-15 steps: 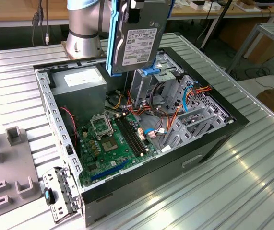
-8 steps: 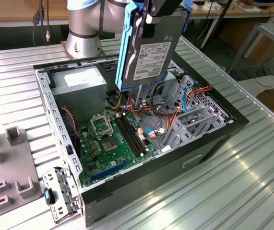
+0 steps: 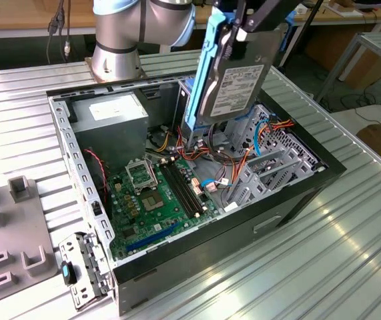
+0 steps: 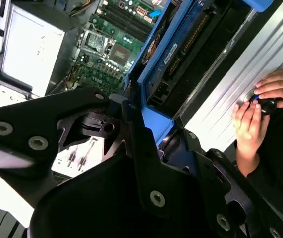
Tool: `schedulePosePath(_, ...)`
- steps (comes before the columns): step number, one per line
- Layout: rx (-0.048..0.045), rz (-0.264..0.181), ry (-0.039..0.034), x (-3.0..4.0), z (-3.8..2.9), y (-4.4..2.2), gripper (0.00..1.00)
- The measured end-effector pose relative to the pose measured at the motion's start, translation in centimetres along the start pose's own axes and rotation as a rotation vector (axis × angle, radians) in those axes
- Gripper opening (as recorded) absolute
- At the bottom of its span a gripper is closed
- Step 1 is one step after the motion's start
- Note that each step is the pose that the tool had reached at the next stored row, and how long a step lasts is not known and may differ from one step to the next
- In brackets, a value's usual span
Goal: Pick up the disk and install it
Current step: 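Insert the disk into the insertion slot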
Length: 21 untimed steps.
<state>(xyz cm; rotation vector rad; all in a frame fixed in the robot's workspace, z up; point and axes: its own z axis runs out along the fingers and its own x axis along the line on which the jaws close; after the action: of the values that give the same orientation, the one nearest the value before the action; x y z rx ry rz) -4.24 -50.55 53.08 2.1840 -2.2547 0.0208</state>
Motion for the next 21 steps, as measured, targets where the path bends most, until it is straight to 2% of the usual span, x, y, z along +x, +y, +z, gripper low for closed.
schedulePosePath(3,-0.0011,0.0,-0.0003,0.34,0.1,-1.65,0.37)
schedulePosePath(5,-0.0017,0.0,-0.0004,0.64,0.14,-2.2,0.37)
schedulePosePath(10,-0.0025,0.0,-0.0002,2.25,0.5,-3.38,0.37)
schedulePosePath(13,-0.0025,0.0,-0.0003,2.85,0.8,-4.12,0.37)
schedulePosePath(14,-0.0024,0.0,-0.0003,3.18,1.24,-4.98,0.37)
schedulePosePath(16,-0.0024,0.0,-0.0002,3.37,1.94,-7.26,0.37)
schedulePosePath(17,-0.0025,0.002,-0.0003,3.41,2.16,-7.88,0.37)
schedulePosePath(19,-0.0025,0.008,-0.0003,4.11,2.83,-8.43,0.37)
schedulePosePath(21,-0.0026,0.011,-0.0002,4.22,3.35,-9.03,0.37)
